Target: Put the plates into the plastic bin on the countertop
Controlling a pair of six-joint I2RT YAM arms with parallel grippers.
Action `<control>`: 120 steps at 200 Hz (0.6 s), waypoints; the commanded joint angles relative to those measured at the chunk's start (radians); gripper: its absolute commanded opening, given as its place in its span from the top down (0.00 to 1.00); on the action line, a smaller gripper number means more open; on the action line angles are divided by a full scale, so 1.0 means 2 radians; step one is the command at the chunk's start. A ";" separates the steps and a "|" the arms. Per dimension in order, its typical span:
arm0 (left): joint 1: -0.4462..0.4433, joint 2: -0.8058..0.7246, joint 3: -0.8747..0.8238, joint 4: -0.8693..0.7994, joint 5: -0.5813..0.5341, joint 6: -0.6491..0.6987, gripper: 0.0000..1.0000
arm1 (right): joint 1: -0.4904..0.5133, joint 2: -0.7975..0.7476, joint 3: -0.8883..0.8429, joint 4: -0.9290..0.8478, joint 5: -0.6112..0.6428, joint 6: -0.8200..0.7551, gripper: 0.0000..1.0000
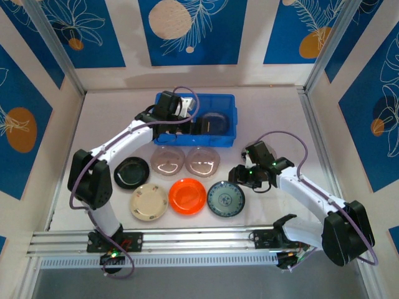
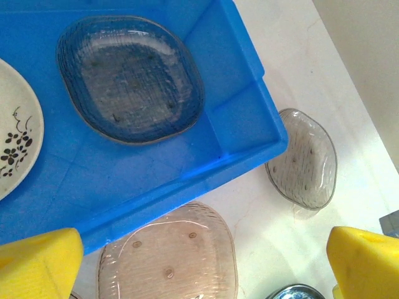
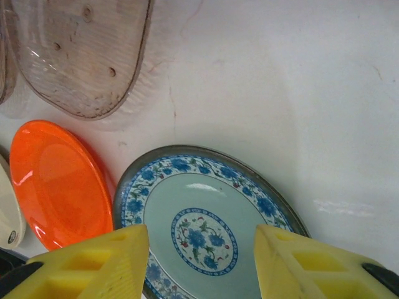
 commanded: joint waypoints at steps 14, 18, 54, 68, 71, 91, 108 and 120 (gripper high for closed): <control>-0.004 -0.020 -0.006 0.018 0.017 -0.001 0.00 | 0.002 -0.001 0.002 -0.022 0.016 0.014 0.51; -0.004 -0.020 -0.006 0.019 0.017 -0.001 0.00 | 0.002 0.000 0.002 -0.026 0.020 0.012 0.51; -0.004 -0.018 -0.012 0.027 0.020 -0.005 0.00 | -0.010 0.009 -0.015 -0.042 0.033 0.008 0.52; -0.004 -0.017 -0.015 0.031 0.022 -0.007 0.00 | -0.011 0.014 -0.026 -0.037 0.029 0.015 0.53; -0.004 -0.017 -0.016 0.032 0.022 -0.008 0.00 | -0.011 0.015 -0.028 -0.036 0.029 0.017 0.53; -0.004 -0.015 -0.016 0.031 0.021 -0.009 0.00 | -0.010 0.022 -0.040 -0.031 0.025 0.028 0.53; -0.004 -0.015 -0.016 0.031 0.022 -0.007 0.00 | -0.010 0.027 -0.047 -0.025 0.018 0.032 0.54; -0.004 -0.014 -0.016 0.031 0.022 -0.008 0.00 | -0.011 0.027 -0.052 -0.017 0.009 0.034 0.54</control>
